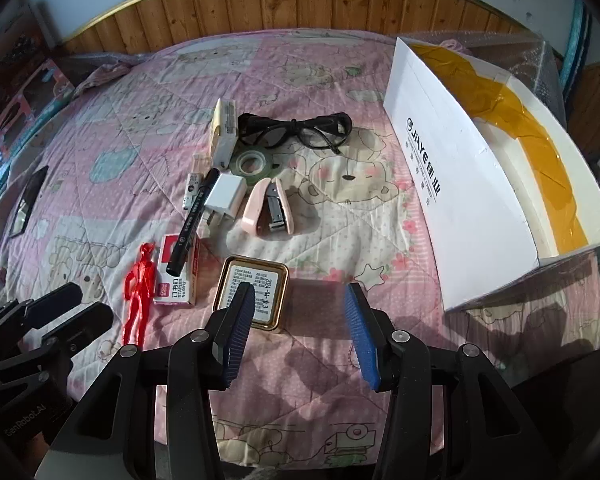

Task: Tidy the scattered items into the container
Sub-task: 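Reach the left tool toward the red toy figure while the right tool approaches the gold tin, then grasp the red toy figure with the left tool while the right tool grasps the gold tin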

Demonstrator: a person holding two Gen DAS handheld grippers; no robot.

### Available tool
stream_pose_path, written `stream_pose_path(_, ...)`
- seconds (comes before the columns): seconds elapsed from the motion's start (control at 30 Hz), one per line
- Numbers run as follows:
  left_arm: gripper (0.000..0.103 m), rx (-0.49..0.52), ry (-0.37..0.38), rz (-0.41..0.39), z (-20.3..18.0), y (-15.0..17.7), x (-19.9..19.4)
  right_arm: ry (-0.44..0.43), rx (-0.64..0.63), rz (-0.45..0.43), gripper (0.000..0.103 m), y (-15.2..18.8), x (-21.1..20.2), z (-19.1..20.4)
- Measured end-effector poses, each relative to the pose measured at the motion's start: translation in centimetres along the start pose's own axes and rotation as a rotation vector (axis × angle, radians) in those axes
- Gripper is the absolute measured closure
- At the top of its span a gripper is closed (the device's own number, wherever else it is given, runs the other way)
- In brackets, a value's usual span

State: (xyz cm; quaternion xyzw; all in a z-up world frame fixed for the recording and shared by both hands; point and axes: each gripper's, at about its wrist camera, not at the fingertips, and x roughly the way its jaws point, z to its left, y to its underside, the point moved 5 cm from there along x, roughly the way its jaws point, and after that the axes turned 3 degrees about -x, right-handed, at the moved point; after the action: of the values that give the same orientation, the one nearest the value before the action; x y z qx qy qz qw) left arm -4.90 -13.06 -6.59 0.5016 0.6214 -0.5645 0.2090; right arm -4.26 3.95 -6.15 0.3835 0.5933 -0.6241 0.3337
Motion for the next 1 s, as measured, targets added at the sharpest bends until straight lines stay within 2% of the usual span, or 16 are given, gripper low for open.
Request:
stream_pose_path(0.2, 0.049, 0.003, 0.007, 0.025, 0.0, 0.4, 1.3, 0.05, 0.049, 0.021, 0.053, 0.4, 0.4, -0.7)
stream_pose_path(0.4, 0.049, -0.012, 0.065, 0.036, -0.1, 0.3, 1.9, 0.103, 0.065, 0.008, 0.053, 0.2, -0.2, -1.1)
stream_pose_path(0.47, 0.049, -0.015, 0.074, 0.038, 0.1, 0.3, 2.3, 0.089, 0.068, 0.018, 0.053, 0.3, 0.1, -0.7)
stream_pose_path(0.7, 0.049, -0.072, 0.089, 0.041, 2.9, 0.8, 2.7, -0.042, 0.093, 0.074, 0.053, 1.0, 2.2, 1.9)
stream_pose_path(0.87, 0.049, -0.047, 0.108, 0.056, 2.4, 1.2, 3.4, -0.019, 0.098, 0.08, 0.053, 0.7, 3.6, 1.9)
stream_pose_path(0.9, 0.049, -0.039, 0.097, 0.065, 2.3, 1.3, 3.9, -0.022, 0.1, 0.079, 0.047, 0.5, 3.8, 1.9)
stream_pose_path(0.97, 0.049, -0.041, 0.068, 0.088, 2.7, 1.6, 5.1, -0.015, 0.099, 0.07, 0.044, 0.2, 4.1, 1.8)
stream_pose_path(1.0, 0.052, -0.047, 0.063, 0.1, 3.0, 1.7, 5.6, -0.011, 0.094, 0.065, 0.043, -0.1, 4.3, 1.9)
